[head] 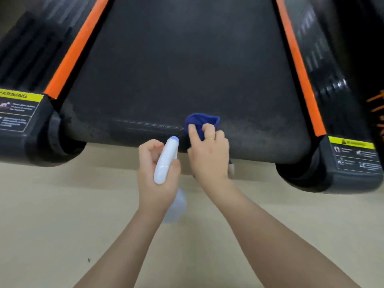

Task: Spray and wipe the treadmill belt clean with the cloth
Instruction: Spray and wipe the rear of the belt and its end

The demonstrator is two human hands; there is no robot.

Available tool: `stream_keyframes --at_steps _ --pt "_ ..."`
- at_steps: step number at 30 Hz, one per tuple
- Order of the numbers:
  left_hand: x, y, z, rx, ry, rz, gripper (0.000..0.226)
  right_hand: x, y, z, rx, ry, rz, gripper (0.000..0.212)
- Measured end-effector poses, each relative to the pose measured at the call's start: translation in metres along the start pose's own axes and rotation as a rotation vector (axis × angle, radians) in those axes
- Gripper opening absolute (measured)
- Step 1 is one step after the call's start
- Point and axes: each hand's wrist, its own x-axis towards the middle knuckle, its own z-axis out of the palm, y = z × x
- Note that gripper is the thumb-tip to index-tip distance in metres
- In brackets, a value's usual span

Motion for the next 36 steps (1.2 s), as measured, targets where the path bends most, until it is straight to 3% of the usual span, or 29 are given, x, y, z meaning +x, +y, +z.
stream_keyframes --at_steps 3,7,9,13,16,20,23,28,32,36 --pt "-0.006 0.007 0.016 -0.005 0.046 0.0 0.025 0.014 0.035 -0.01 0.077 -0.098 -0.136 0.047" --pt "-0.009 0.008 0.029 0.033 0.009 0.007 0.026 0.004 0.115 -0.033 0.04 -0.254 0.34 0.034" --pt "-0.011 0.005 0.033 0.059 0.027 0.002 0.026 0.004 0.105 -0.027 -0.015 -0.261 0.39 0.029" --pt "-0.025 -0.002 0.042 0.077 0.029 -0.004 0.026 0.015 0.046 -0.016 0.006 -0.177 -0.026 0.032" --pt "-0.032 -0.004 0.045 0.082 0.022 0.004 0.027 0.012 0.068 -0.016 0.054 -0.188 -0.138 0.033" --pt "-0.038 -0.002 0.052 0.075 -0.083 0.018 0.028 -0.021 0.132 -0.029 0.028 -0.222 -0.018 0.046" --pt "-0.04 0.003 0.074 0.097 -0.14 0.003 0.025 -0.04 0.176 -0.047 0.091 -0.253 0.12 0.043" --pt "-0.042 0.009 0.123 0.036 -0.216 -0.113 0.025 -0.043 0.194 -0.068 0.224 -0.12 0.154 0.046" --pt "-0.054 0.014 0.174 0.067 -0.361 -0.148 0.031 -0.044 0.211 -0.078 0.411 -0.021 0.43 0.046" --pt "-0.057 0.014 0.196 0.102 -0.389 -0.098 0.036 -0.045 0.222 -0.082 0.475 0.053 0.559 0.044"
